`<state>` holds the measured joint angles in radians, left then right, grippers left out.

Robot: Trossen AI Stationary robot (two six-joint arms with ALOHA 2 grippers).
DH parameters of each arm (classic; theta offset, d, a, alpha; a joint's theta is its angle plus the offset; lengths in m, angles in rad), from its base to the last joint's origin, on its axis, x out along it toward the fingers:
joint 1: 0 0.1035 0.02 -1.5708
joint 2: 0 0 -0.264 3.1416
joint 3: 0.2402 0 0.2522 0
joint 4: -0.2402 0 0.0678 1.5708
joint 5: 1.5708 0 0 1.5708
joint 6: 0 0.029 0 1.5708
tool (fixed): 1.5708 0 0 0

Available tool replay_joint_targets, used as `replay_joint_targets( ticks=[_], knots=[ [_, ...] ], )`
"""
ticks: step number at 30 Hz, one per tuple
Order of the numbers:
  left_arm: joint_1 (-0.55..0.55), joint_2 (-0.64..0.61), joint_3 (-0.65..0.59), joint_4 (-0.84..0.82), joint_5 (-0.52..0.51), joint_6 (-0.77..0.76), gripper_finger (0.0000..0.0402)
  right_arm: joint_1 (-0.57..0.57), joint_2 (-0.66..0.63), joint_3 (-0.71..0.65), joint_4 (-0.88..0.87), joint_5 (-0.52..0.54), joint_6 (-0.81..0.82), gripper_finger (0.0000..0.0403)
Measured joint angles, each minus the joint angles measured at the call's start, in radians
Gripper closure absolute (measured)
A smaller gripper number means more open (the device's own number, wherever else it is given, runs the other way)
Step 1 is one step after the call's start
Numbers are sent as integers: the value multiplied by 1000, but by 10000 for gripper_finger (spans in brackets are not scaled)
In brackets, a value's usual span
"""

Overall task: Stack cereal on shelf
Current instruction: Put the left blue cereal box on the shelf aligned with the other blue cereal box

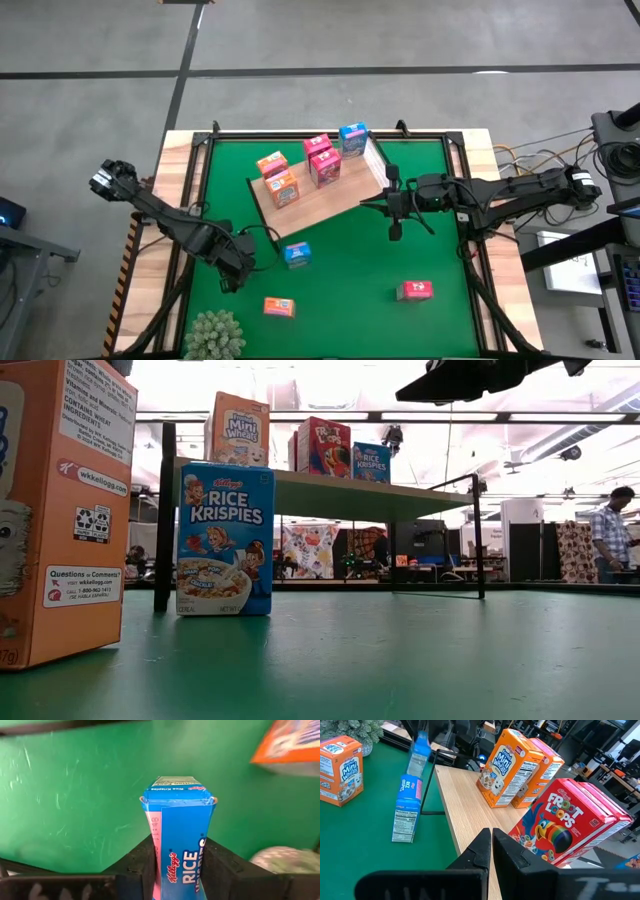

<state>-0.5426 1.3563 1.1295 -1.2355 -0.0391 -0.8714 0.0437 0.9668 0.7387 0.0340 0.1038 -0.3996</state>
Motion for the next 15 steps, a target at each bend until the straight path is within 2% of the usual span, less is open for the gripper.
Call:
replay_joint_targets(
  ticks=[9, 15],
  knots=[
    [0, 0, 321, -127, -19, -40, 297, 0, -34, -1, -65, 2, 18, 394],
    [1, 29, 511, -104, -217, 57, 297, 0, -98, -20, -115, 2, 46, 394]
  ],
)
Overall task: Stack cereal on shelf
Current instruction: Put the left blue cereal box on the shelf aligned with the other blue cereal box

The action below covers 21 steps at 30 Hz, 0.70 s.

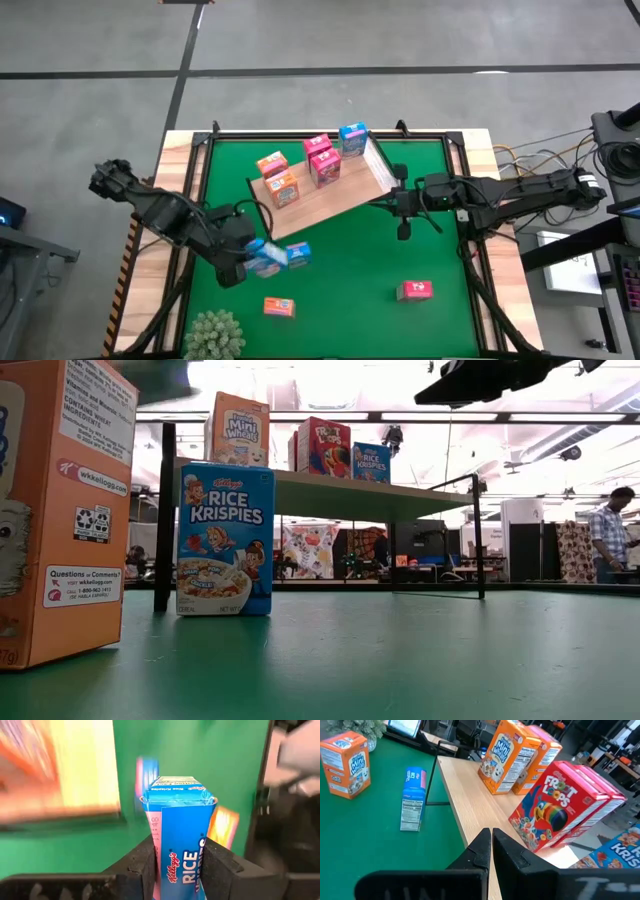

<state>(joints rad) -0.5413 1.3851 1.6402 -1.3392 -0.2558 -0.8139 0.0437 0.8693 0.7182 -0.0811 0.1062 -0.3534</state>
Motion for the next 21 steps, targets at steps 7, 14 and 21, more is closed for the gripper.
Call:
replay_joint_targets(
  ticks=[7, 14, 21],
  knots=[
    [22, 78, 171, 69, -310, 212, 297, 0, -83, -51, 15, 0, -4, 394],
    [122, 218, 346, 102, -446, 407, 297, 0, -150, -83, 19, 0, -5, 394],
    [216, 352, 509, 95, -455, 605, 297, 0, -168, -90, 19, -1, -10, 394]
  ],
)
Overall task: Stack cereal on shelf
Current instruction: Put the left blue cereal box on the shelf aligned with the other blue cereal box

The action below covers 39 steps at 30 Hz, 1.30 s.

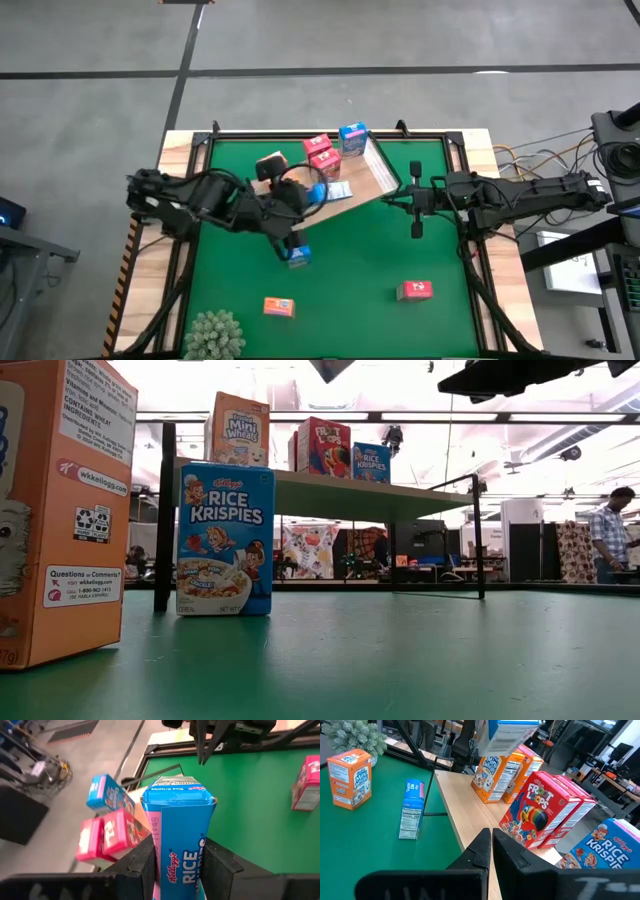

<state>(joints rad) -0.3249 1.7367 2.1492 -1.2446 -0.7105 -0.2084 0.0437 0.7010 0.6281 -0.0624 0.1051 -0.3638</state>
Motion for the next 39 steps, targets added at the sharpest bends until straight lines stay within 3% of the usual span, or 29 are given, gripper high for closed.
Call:
replay_joint_targets(
  ticks=[11, 22, 39],
  knots=[
    [64, 85, 54, 50, -22, 84, 297, 0, 0, -1, -3, -2, -19, 394],
    [129, 154, 48, 68, -24, -38, 296, 0, -1, -1, -21, -3, -2, 394],
    [164, 241, 48, 103, -8, -67, 283, 0, -19, -1, -62, -1, 16, 394]
  ],
)
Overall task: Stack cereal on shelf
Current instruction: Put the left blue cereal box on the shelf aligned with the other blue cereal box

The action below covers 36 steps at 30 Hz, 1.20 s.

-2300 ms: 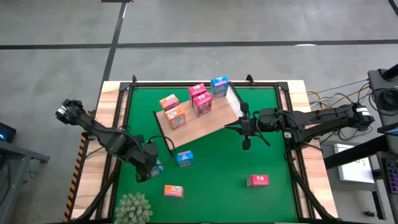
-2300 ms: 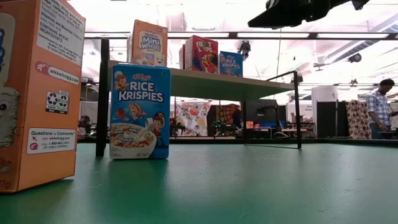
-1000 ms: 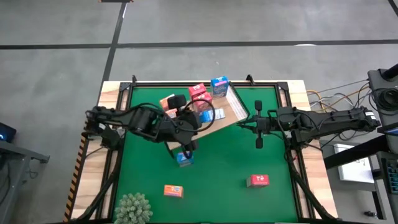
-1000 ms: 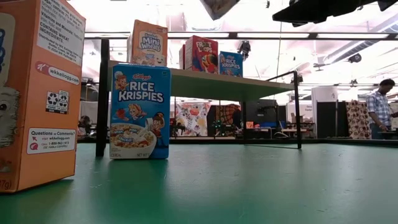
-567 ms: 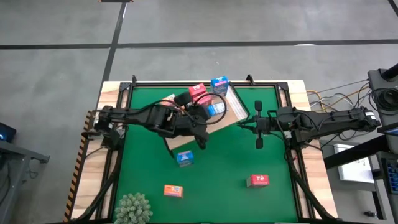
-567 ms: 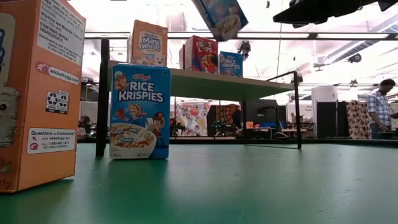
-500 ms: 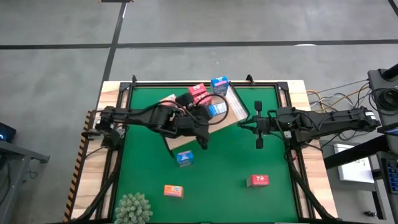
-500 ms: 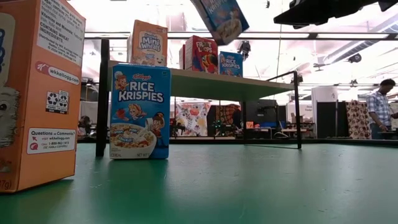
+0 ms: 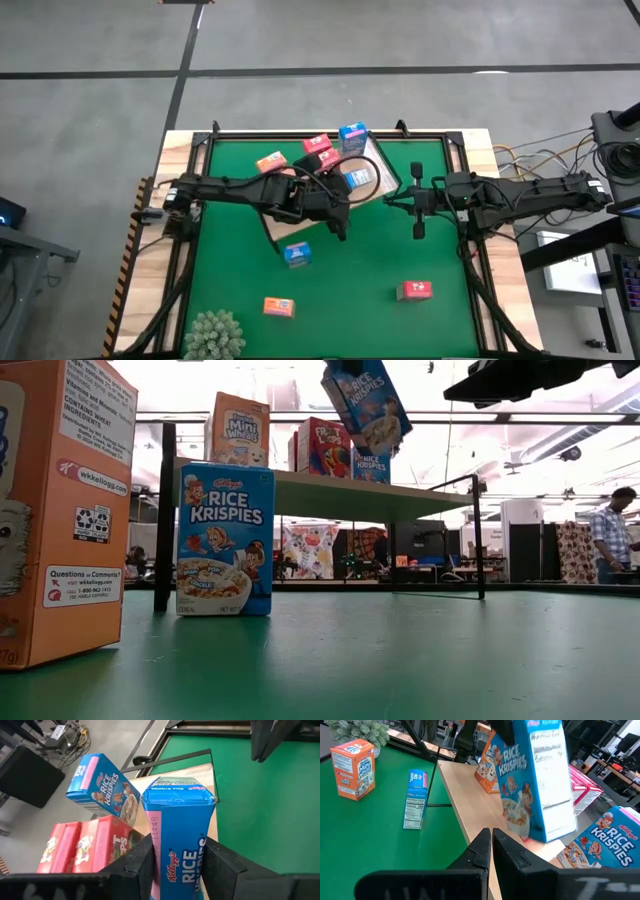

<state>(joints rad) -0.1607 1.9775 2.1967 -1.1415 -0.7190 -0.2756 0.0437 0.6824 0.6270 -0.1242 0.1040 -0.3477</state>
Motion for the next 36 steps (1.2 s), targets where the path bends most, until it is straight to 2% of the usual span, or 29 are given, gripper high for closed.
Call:
replay_joint_targets(
  ticks=[13, 30, 36],
  knots=[
    [9, 17, 0, 15, -2, 4, 227, 0, 0, 0, -4, 0, 8, 394],
    [16, 6, 1, 49, -16, 104, 226, 0, 0, 0, -9, 1, 7, 394],
    [-31, 1, 102, -34, -15, 189, 226, 0, 0, 0, -11, 1, 4, 394]
  ],
)
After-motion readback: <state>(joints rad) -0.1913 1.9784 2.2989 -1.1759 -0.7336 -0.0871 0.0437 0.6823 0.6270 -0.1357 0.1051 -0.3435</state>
